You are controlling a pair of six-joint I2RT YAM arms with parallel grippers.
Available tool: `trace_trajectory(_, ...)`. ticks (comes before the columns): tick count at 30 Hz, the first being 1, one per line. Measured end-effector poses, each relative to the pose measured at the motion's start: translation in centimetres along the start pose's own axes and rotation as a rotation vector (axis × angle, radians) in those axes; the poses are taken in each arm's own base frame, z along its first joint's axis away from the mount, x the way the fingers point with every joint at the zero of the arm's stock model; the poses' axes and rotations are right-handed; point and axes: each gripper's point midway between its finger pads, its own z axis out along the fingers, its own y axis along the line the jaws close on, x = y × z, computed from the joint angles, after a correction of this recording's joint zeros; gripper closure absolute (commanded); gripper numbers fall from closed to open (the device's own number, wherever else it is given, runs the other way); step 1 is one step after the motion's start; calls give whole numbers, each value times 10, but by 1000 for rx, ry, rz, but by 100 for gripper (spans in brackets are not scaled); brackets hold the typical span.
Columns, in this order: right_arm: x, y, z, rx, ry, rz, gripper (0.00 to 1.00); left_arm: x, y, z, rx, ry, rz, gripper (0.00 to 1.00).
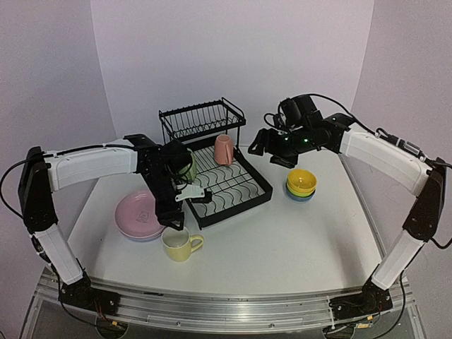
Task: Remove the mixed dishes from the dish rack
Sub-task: Pick up the cup from the dish rack.
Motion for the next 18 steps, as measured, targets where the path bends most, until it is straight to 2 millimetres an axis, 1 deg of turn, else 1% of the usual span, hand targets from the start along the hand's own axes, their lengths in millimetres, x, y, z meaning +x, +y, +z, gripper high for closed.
trace_trajectory(1,-3,5,1,-16,-3,-45,22,-2,1,-6,-5,-30,8,27)
trace_trajectory(2,-4,9,3,-32,-8,-94,23,-3,6,-16,-17,-75,3,27)
trace_trajectory(4,-4,18,11,-61,-18,-201,23,-2,22,-39,-53,-174,-20,26)
trace_trajectory(6,-3,32,24,-98,-43,-333,24,5,50,-68,-121,-306,-83,24)
trace_trajectory(9,5,51,49,-141,-62,-476,25,26,90,-107,-254,-458,-175,20)
trace_trajectory(11,7,63,70,-164,-71,-539,26,35,101,-121,-309,-532,-216,19)
trace_trajectory(13,14,72,93,-178,-69,-592,28,41,110,-130,-342,-601,-258,19)
trace_trajectory(15,16,83,117,-199,-83,-628,29,49,122,-133,-356,-661,-331,18)
trace_trajectory(18,21,94,151,-218,-97,-662,31,75,151,-130,-395,-704,-506,18)
